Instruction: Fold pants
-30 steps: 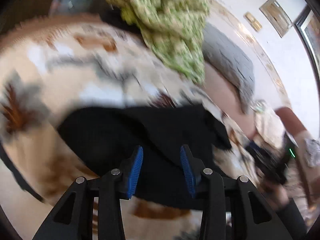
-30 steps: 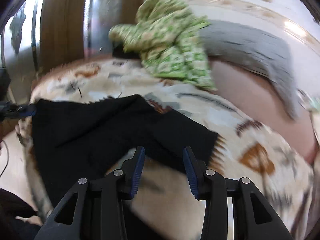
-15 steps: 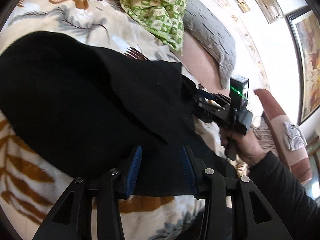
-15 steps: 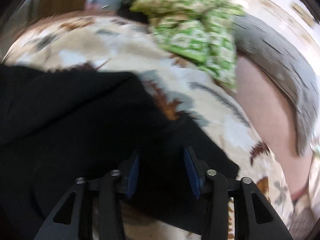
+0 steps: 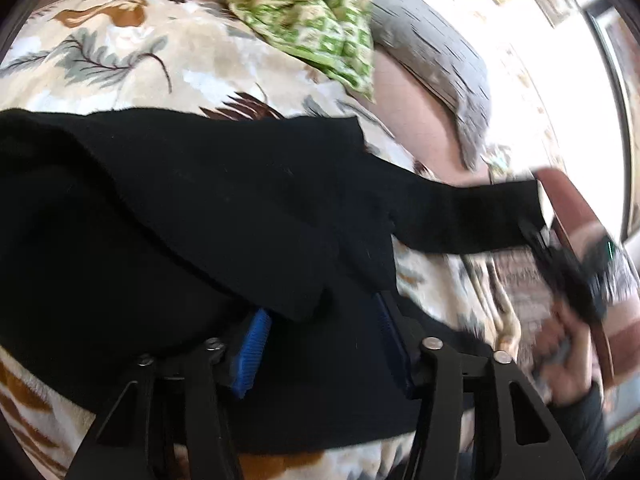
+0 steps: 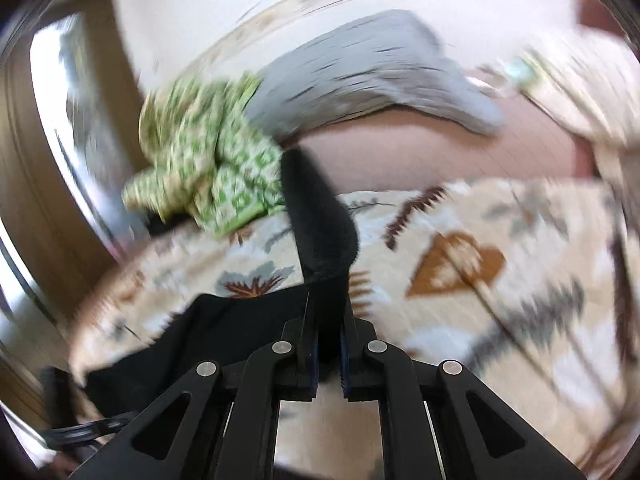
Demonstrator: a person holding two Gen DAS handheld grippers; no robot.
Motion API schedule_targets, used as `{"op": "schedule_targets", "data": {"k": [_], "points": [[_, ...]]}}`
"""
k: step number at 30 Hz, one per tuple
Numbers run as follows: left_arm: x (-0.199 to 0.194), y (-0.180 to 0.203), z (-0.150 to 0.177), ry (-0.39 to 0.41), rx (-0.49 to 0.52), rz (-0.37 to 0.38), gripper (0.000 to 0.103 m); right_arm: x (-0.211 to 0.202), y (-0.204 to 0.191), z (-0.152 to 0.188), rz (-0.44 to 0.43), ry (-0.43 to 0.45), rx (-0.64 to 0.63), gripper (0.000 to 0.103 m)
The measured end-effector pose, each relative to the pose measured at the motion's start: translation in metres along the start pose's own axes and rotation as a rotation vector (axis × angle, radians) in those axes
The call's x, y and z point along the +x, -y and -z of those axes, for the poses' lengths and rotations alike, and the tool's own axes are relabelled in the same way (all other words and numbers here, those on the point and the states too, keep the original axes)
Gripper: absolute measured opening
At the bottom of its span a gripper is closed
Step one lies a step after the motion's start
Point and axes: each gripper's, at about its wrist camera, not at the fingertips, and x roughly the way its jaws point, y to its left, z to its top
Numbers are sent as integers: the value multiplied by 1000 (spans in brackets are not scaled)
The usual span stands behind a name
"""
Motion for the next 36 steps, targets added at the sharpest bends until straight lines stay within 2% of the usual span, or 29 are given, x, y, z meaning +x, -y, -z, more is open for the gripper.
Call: {"op": "schedule_targets", "data": {"k": [1,2,4,5,8,12,13,15,17,20,22,24,26,30,33,36], "points": [[1,-4,-4,2,-24,-46,13,-10,12,5,-18,17,46,6],[0,-8,-5,-9,-50,-56,5,-20,25,13,-29,35,91,6],[-6,-22,-14,-2,-150,-28,4,-31,45,29,-41,70,147,6],[-14,-23,-21,22,-165,-46,4,-34,56,41,-54,74,193,6],[-46,-16,-52,133,-130,-45,4,-29,78,53,-71,30,292,6],[-69,-12,-104,227,-122,-8,4,-31,77,48,-69,50,252,6],[-68,-19,-123,243,-131,-26,4,-32,77,48,-70,58,247,6],[-61,-29,-135,258,-172,-42,4,-36,73,45,-56,86,216,6],[-38,-43,-154,240,-204,-48,4,-39,70,42,-24,113,174,6],[1,-66,-165,188,-301,-154,8,-32,72,37,31,115,145,6],[15,-91,-163,114,-390,-150,10,-15,85,39,83,63,180,6],[9,-96,-159,139,-412,-102,15,1,101,46,107,2,244,6],[0,-84,-154,169,-370,-102,32,14,118,55,119,-49,320,6],[-17,-54,-125,183,-235,-52,37,26,139,69,108,-113,430,6],[-20,-26,-92,131,-123,-14,43,26,147,75,133,-132,455,6],[7,-8,-66,75,-21,-52,44,26,156,82,138,-153,491,6]]}}
